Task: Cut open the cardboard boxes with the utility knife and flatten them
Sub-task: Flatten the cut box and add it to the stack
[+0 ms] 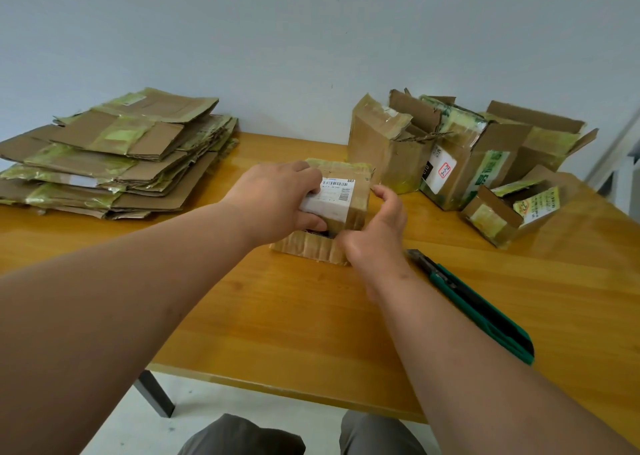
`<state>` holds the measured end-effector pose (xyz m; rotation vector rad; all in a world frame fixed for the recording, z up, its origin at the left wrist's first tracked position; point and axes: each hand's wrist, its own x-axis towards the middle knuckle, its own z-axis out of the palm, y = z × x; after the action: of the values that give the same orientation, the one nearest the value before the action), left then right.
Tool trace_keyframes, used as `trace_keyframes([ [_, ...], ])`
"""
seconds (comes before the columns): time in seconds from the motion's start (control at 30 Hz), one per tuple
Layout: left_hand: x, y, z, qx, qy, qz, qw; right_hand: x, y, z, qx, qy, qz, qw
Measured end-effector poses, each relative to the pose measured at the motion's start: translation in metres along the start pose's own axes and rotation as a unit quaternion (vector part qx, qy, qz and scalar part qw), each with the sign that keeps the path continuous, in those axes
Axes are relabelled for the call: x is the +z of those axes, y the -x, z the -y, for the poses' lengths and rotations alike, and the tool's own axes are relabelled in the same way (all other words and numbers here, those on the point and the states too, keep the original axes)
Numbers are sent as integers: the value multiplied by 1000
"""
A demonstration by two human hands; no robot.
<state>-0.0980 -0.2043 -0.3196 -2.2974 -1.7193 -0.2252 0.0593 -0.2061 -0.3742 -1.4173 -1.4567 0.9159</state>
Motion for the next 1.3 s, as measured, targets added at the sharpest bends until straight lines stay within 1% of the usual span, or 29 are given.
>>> trace_keyframes([
  [0.07,-1,1,0,-3,-1,0,1000,-4,0,1,60,-104,53,991],
  [0.1,-1,1,0,-5,0,2,1000,-6,1,2,74,-121,89,986],
  [0.13,-1,1,-1,-8,1,3,1000,-7,3,1,77,-111,121,983],
  [0.2,-2,1,-1,-9,-4,-1,1000,-8,8,-2,57,-55,144,986],
  [0.3,1,3,0,3,-12,2,1000,-8,10,-6,30,-32,142,989],
  [0.43,15,8,2,42,-54,-6,998,-8,12,-11,-15,20,140,990],
  [0.53,19,11,6,45,-46,-27,998,-3,11,-16,-38,37,118,992],
  [0.6,15,13,8,71,-35,-40,996,-3,10,-17,-43,28,111,993],
  [0.67,5,15,11,89,-22,-15,996,-7,10,-17,-47,36,113,992],
  [0.77,-11,18,13,85,-14,67,994,-16,12,-18,-66,77,104,989],
  [0.83,-20,17,10,62,35,94,993,-21,12,-19,-75,93,78,990],
  [0.93,-29,10,8,-14,178,104,978,-22,11,-18,-77,107,65,989],
  [1.03,-28,4,11,-104,307,57,944,-22,7,-16,-70,114,60,989],
  [1.1,-23,1,10,-155,346,7,925,-20,5,-12,-72,105,51,991],
  [1.17,-17,-1,3,-177,326,-33,928,-16,2,-11,-79,78,39,993],
  [1.23,-10,-4,-1,-165,304,-67,936,-13,0,-11,-89,68,14,994],
  [1.3,-7,-4,-1,-141,291,-85,943,-10,-2,-9,-102,76,-15,992],
])
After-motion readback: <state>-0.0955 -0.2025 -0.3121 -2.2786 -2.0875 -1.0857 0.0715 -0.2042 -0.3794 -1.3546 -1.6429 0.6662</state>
